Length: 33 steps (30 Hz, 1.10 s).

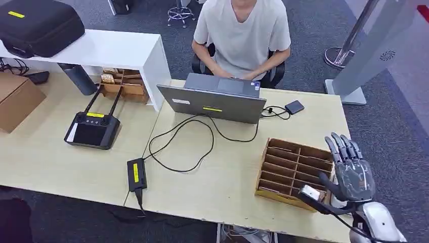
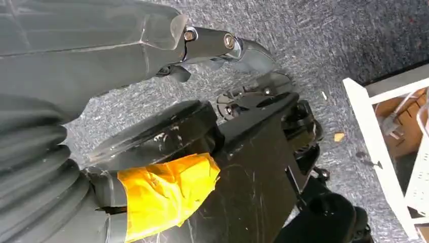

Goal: Pass the card to the sensor for recognition and then transmit it.

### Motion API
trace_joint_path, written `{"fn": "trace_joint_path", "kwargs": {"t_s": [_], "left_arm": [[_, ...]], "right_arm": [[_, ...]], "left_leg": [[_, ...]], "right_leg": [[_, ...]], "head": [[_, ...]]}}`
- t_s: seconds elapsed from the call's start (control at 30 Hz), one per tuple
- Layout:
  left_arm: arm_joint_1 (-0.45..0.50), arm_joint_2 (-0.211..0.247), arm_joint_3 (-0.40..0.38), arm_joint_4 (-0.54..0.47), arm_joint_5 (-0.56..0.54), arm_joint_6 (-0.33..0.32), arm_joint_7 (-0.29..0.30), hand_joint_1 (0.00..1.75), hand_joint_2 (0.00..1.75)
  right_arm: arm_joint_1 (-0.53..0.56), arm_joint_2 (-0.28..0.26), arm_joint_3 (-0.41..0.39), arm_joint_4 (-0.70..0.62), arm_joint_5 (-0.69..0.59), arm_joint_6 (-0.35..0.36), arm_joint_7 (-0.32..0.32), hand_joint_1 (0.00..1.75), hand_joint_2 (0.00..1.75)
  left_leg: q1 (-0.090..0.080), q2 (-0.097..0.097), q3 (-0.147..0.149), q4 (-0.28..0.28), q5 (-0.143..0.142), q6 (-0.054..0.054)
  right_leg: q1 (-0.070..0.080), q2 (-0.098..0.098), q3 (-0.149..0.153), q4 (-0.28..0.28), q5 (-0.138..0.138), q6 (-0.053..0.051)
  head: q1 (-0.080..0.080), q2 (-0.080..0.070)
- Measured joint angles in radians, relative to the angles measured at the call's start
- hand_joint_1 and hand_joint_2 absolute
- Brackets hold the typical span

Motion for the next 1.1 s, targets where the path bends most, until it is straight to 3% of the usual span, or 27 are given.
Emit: {"fn": "trace_joint_path", "kwargs": {"t_s": [0.3,0.6,0.73,0.97,1.1], "left_arm": [[0.001,0.0,0.0,0.011,-0.006,-0.008,0.0,0.0,1.75],[0.002,0.0,0.002,0.016,-0.007,-0.012,-0.004,0.0,1.75],[0.003,0.0,0.005,0.016,-0.007,-0.014,-0.006,0.0,1.75],[0.003,0.0,0.018,0.028,-0.007,-0.021,-0.007,0.0,1.75],[0.004,0.0,0.024,0.033,-0.005,-0.024,-0.008,0.0,1.75]], "right_arm": [[0.004,-0.124,0.013,-0.062,-0.02,0.047,-0.015,0.0,1.75],[-0.017,-0.197,0.019,-0.115,-0.073,0.135,-0.046,0.0,1.75],[-0.037,-0.235,0.024,-0.148,-0.153,0.263,-0.061,0.0,1.75],[-0.11,-0.314,0.061,-0.214,-0.336,0.599,-0.044,0.0,1.75],[-0.16,-0.349,0.084,-0.241,-0.385,0.682,-0.032,0.0,1.75]], "left_leg": [[0.0,0.0,0.0,0.0,0.0,0.0],[0.0,0.0,0.0,0.0,0.0,0.0],[0.0,0.0,-0.001,0.0,0.0,0.0],[0.0,0.0,0.0,0.0,0.0,0.0],[0.0,0.0,0.0,0.0,0.0,0.0]], "right_leg": [[0.0,0.0,0.0,0.0,0.0,0.0],[0.0,0.0,0.0,0.0,0.0,0.0],[0.0,0.0,0.0,0.0,0.0,0.0],[0.0,0.0,0.0,0.0,0.0,0.0],[0.0,0.0,0.0,0.0,0.0,0.0]], "head": [[0.0,0.0],[0.0,0.0],[0.0,0.0],[0.0,0.0],[0.0,0.0]]}}
